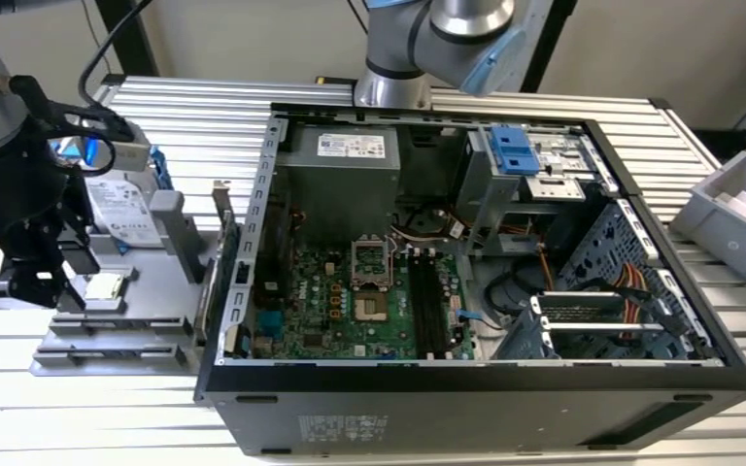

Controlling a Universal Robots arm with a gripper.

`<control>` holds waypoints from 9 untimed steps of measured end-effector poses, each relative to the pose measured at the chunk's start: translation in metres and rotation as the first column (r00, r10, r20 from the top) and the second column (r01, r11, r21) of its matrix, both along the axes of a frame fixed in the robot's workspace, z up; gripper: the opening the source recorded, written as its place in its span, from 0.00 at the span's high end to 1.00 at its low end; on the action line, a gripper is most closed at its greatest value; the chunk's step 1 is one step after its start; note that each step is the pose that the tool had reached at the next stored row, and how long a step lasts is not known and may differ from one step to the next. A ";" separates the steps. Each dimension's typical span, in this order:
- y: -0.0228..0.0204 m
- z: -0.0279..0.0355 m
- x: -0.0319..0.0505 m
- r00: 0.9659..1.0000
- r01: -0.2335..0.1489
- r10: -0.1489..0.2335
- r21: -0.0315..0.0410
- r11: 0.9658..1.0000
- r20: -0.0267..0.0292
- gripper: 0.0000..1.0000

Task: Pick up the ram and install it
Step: 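Pick up the ram and move it above insertion slot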

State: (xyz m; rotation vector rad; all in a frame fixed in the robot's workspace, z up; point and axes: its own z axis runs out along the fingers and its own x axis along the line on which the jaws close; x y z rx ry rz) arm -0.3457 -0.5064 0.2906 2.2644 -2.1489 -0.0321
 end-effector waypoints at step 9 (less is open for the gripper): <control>-0.0083 -0.0005 0.0000 1.000 0.000 0.000 0.005 1.000 0.000 0.00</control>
